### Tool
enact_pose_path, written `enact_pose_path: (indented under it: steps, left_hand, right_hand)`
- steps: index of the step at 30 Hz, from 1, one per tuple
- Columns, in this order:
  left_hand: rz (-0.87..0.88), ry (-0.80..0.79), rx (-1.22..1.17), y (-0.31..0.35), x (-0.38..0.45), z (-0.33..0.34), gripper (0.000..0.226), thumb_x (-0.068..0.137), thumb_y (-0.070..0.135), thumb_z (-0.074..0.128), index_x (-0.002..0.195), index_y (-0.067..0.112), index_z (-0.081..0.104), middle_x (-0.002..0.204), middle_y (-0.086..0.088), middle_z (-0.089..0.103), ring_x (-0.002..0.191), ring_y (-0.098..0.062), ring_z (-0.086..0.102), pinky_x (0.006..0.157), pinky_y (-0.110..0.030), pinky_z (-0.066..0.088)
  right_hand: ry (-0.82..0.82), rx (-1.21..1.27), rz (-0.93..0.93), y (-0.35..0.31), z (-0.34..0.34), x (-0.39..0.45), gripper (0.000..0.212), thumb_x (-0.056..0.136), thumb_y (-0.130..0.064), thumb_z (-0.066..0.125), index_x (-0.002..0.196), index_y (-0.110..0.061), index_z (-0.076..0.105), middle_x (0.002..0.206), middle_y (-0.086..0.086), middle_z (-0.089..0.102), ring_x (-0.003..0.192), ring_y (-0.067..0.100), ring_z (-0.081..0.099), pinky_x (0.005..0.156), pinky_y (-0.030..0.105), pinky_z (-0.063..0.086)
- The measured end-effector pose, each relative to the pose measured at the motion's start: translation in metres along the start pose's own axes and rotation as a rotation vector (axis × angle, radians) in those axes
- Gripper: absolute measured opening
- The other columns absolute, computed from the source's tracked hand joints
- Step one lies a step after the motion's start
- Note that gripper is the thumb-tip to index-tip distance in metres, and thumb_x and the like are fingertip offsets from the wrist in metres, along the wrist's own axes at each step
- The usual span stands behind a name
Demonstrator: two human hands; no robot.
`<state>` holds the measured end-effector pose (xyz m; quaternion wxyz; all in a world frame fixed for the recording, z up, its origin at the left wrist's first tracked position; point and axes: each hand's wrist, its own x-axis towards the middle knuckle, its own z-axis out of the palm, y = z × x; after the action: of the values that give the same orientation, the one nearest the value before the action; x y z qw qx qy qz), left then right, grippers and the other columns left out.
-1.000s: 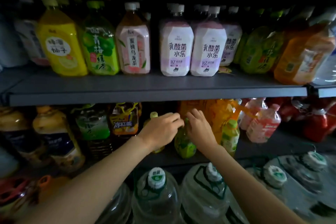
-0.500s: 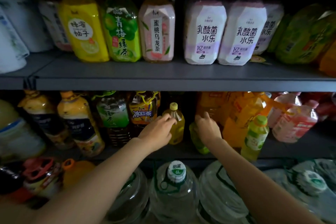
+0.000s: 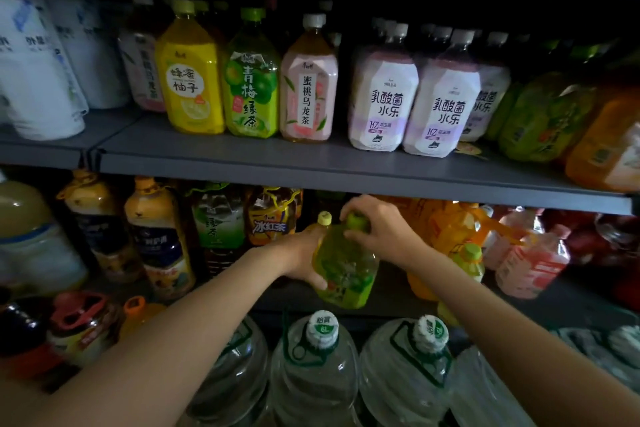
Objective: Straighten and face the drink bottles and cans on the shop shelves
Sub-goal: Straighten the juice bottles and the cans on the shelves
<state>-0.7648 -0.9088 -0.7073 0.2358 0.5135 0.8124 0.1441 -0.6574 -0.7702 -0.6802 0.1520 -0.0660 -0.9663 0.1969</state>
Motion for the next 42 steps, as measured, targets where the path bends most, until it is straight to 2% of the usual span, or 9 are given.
enact_pose_path:
  steps: [5,10,16,21,26,30,35,38,42]
  left_hand:
    - [0.043,0.061,-0.386,-0.006,-0.019,-0.045,0.082,0.061,0.026,0.086,0.128,0.026,0.039,0.129,-0.001,0.054,0.117,-0.016,0.053,0.100,-0.032,0.043]
    - [0.063,0.198,-0.598,-0.002,-0.048,-0.104,0.058,0.069,0.014,0.081,0.108,0.041,0.047,0.106,0.020,0.061,0.094,0.010,0.057,0.079,-0.011,0.047]
    - [-0.054,0.539,-0.681,-0.024,-0.061,-0.161,0.085,0.052,0.021,0.087,0.128,0.022,0.051,0.115,0.005,0.065,0.110,-0.013,0.059,0.098,-0.035,0.046]
    - [-0.196,0.585,-0.649,-0.062,-0.047,-0.184,0.107,0.027,0.033,0.090,0.126,0.017,0.052,0.116,-0.001,0.064,0.113,-0.020,0.056,0.102,-0.041,0.043]
    - [-0.225,0.598,-0.458,-0.069,-0.029,-0.196,0.041,0.069,0.020,0.081,0.103,0.014,0.060,0.103,0.001,0.063,0.100,-0.016,0.056,0.086,-0.027,0.044]
    - [-0.240,0.667,-0.441,-0.078,-0.026,-0.188,0.064,0.066,0.034,0.081,0.120,0.012,0.054,0.121,-0.002,0.060,0.115,-0.020,0.054,0.100,-0.037,0.044]
    - [-0.045,1.242,-0.011,-0.054,-0.044,-0.115,0.030,0.082,0.005,0.062,0.109,0.006,0.049,0.105,-0.001,0.044,0.088,-0.014,0.050,0.074,-0.026,0.048]
    - [0.175,0.929,0.251,-0.055,-0.040,-0.069,0.020,0.078,0.001,0.055,0.097,0.008,0.053,0.097,-0.003,0.049,0.090,-0.021,0.051,0.069,-0.029,0.044]
    - [0.126,0.528,0.287,-0.050,-0.013,-0.035,0.034,0.085,0.011,0.054,0.119,0.012,0.048,0.121,-0.005,0.045,0.109,-0.025,0.050,0.083,-0.037,0.043]
  right_hand:
    - [0.130,0.120,-0.150,-0.053,-0.073,0.033,0.031,0.080,-0.013,0.072,0.107,-0.007,0.058,0.081,-0.016,0.051,0.069,-0.011,0.052,0.065,0.004,0.038]
    - [0.255,0.253,-0.269,-0.101,-0.113,0.075,0.028,0.079,-0.012,0.073,0.103,-0.011,0.061,0.096,-0.003,0.061,0.086,0.020,0.063,0.079,0.031,0.052]
    - [0.396,0.348,-0.250,-0.132,-0.099,0.131,0.062,0.078,-0.028,0.075,0.131,-0.011,0.046,0.124,0.004,0.055,0.096,0.017,0.054,0.085,0.025,0.044]
    - [0.144,0.469,0.006,-0.103,-0.022,0.149,0.095,0.075,-0.031,0.076,0.147,-0.015,0.015,0.145,0.009,0.036,0.132,0.023,0.039,0.109,0.043,0.036]
    - [0.249,0.367,0.169,-0.098,0.003,0.163,0.082,0.084,-0.030,0.068,0.144,-0.006,0.018,0.143,0.014,0.035,0.128,0.028,0.041,0.099,0.032,0.037]
    - [0.239,0.342,0.149,-0.102,0.002,0.161,0.086,0.085,-0.034,0.066,0.147,-0.006,0.013,0.149,0.011,0.027,0.134,0.026,0.033,0.102,0.031,0.032]
    - [0.333,0.248,0.143,-0.090,0.002,0.133,0.056,0.086,-0.031,0.065,0.129,-0.005,0.041,0.128,0.010,0.050,0.114,0.025,0.051,0.089,0.032,0.043]
    - [0.577,0.197,-0.040,-0.064,0.016,0.085,0.016,0.090,-0.021,0.057,0.097,-0.007,0.058,0.086,0.002,0.063,0.076,0.026,0.062,0.065,0.037,0.048]
    - [0.288,-0.062,-0.104,-0.013,0.059,0.034,0.025,0.088,-0.028,0.043,0.089,-0.009,0.059,0.071,0.006,0.064,0.061,0.027,0.064,0.052,0.040,0.051]
